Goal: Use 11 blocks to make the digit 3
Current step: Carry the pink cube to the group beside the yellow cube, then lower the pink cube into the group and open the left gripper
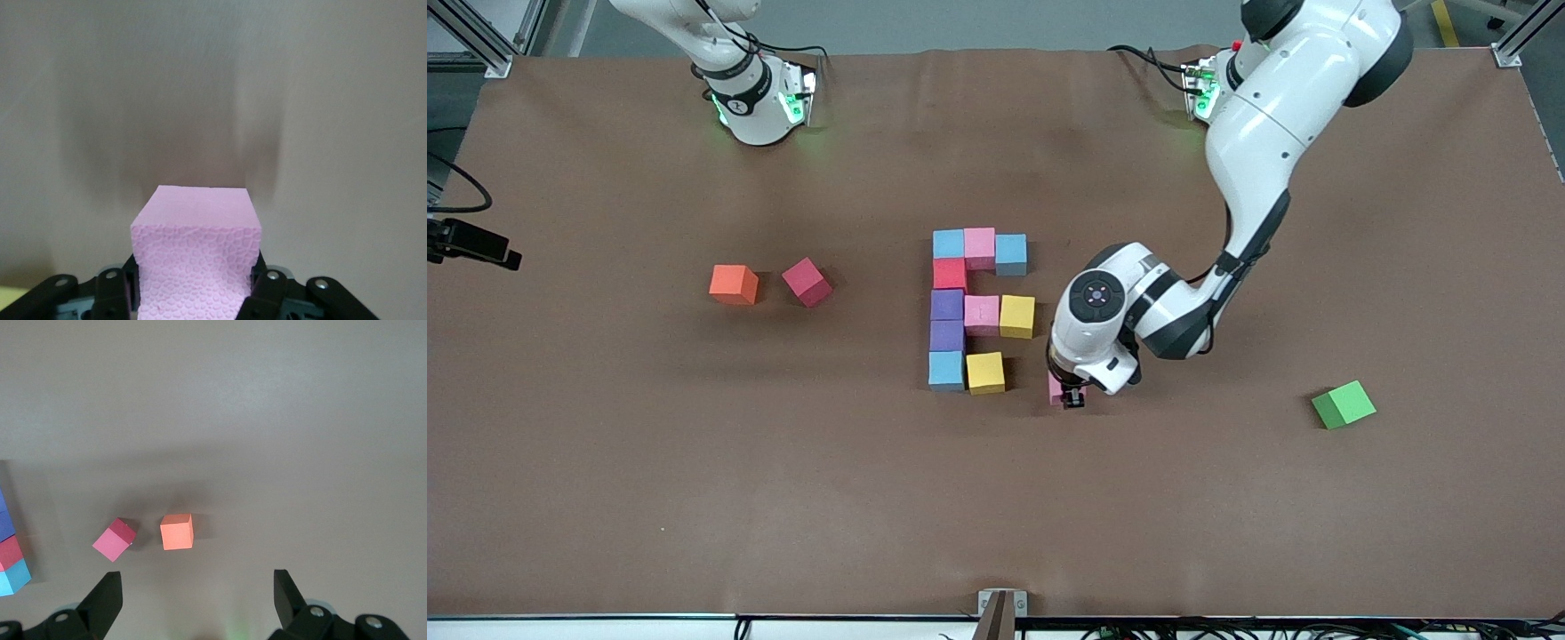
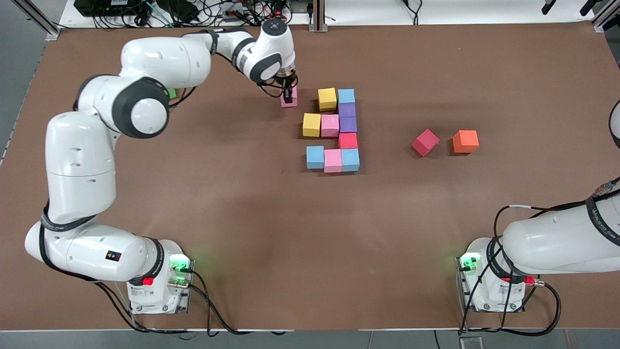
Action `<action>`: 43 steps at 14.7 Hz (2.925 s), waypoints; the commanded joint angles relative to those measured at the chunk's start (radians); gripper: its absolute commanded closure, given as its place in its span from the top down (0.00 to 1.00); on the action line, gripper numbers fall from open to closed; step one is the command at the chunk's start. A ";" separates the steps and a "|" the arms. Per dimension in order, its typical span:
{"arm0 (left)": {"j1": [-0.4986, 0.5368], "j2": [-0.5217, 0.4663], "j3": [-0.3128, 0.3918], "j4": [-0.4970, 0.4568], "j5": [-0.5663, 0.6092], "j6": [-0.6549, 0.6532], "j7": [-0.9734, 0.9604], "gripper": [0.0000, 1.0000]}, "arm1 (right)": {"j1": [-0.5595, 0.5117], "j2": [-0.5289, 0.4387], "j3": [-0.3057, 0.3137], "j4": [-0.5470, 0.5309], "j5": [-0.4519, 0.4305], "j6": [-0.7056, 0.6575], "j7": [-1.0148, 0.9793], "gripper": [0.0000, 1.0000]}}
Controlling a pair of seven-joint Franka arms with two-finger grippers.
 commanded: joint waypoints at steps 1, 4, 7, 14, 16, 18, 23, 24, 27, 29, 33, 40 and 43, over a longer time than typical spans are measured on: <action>-0.095 0.066 0.058 0.069 -0.071 0.008 -0.015 0.29 | -0.016 -0.011 0.013 0.000 -0.002 -0.004 0.004 1.00; -0.139 0.091 0.083 0.095 -0.087 0.010 -0.052 0.29 | -0.016 -0.011 0.013 -0.008 0.000 -0.035 0.004 1.00; -0.161 0.112 0.083 0.129 -0.088 0.012 -0.067 0.29 | -0.006 -0.023 0.014 -0.045 -0.002 0.016 0.002 1.00; -0.190 0.137 0.083 0.175 -0.090 0.031 -0.067 0.29 | 0.060 -0.094 0.008 -0.105 -0.028 0.068 0.002 1.00; -0.201 0.138 0.083 0.175 -0.088 0.038 -0.067 0.29 | 0.061 -0.109 0.008 -0.124 -0.028 0.071 0.004 1.00; -0.204 0.140 0.083 0.175 -0.090 0.042 -0.067 0.29 | 0.067 -0.166 0.008 -0.207 -0.028 0.128 0.004 1.00; -0.204 0.140 0.084 0.175 -0.088 0.082 -0.066 0.30 | 0.047 -0.184 0.011 -0.224 -0.028 0.130 0.002 1.00; -0.202 0.138 0.083 0.175 -0.087 0.082 -0.063 0.38 | 0.047 -0.187 0.011 -0.223 -0.028 0.117 0.002 1.00; -0.189 0.117 0.083 0.173 -0.087 0.073 -0.055 1.00 | 0.046 -0.206 0.011 -0.224 -0.025 0.090 0.004 1.00; -0.187 0.099 0.083 0.172 -0.087 0.068 -0.055 1.00 | 0.046 -0.213 0.011 -0.227 -0.023 0.088 0.004 1.00; -0.169 0.053 0.075 0.160 -0.091 0.044 -0.052 1.00 | 0.047 -0.265 0.014 -0.287 -0.022 0.103 0.002 1.00; -0.109 -0.068 0.028 0.101 -0.114 -0.100 0.052 1.00 | 0.044 -0.266 0.016 -0.270 -0.028 0.107 -0.008 1.00; -0.013 -0.140 -0.020 0.075 -0.133 -0.159 0.190 1.00 | 0.046 -0.267 0.017 -0.269 -0.028 0.102 -0.010 1.00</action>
